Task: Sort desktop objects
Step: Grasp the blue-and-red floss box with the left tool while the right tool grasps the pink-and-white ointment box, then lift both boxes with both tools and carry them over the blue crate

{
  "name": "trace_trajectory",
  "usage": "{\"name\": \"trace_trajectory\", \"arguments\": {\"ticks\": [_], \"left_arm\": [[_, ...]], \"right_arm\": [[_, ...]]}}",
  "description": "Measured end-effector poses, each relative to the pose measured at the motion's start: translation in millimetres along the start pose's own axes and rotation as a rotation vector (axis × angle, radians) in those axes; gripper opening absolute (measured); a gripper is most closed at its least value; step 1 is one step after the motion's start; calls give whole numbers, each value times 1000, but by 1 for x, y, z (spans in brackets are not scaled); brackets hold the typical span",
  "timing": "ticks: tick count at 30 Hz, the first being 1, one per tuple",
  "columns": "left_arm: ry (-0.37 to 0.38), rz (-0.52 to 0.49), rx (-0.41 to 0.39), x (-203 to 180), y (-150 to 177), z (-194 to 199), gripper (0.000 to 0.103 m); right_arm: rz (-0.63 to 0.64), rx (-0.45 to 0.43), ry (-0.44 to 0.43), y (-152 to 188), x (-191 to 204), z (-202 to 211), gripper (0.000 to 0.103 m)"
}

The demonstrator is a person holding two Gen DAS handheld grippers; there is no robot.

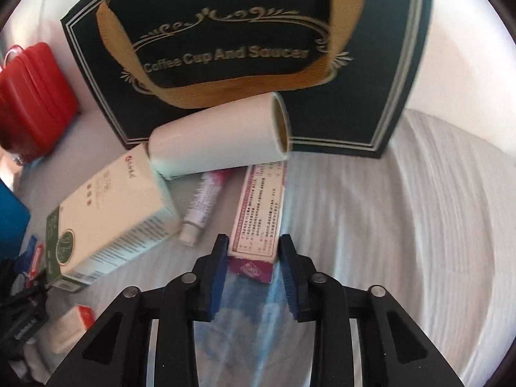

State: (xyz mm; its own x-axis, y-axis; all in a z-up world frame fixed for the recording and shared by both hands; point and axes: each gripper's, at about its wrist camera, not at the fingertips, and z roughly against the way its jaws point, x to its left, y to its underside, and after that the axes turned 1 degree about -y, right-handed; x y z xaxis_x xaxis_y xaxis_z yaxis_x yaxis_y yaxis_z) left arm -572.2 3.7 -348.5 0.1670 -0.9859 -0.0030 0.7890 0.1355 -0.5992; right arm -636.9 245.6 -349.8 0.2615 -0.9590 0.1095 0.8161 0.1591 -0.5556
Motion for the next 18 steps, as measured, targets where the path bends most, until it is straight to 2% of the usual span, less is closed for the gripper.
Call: {"name": "trace_trajectory", "arguments": {"ticks": [4, 7, 16, 18], "left_arm": [[-14, -10, 0, -4, 7, 11, 62], [-17, -2, -4, -10, 10, 24, 62], [25, -31, -46, -31, 25, 93, 62], [41, -38, -62, -37, 31, 119, 62]], "right_arm": [[-19, 18, 3, 4, -6, 4, 29], [-35, 21, -7, 18, -9, 18, 29], [-80, 3, -66, 74, -5, 97, 29], [-84, -12, -85, 71, -1, 113, 29]]}}
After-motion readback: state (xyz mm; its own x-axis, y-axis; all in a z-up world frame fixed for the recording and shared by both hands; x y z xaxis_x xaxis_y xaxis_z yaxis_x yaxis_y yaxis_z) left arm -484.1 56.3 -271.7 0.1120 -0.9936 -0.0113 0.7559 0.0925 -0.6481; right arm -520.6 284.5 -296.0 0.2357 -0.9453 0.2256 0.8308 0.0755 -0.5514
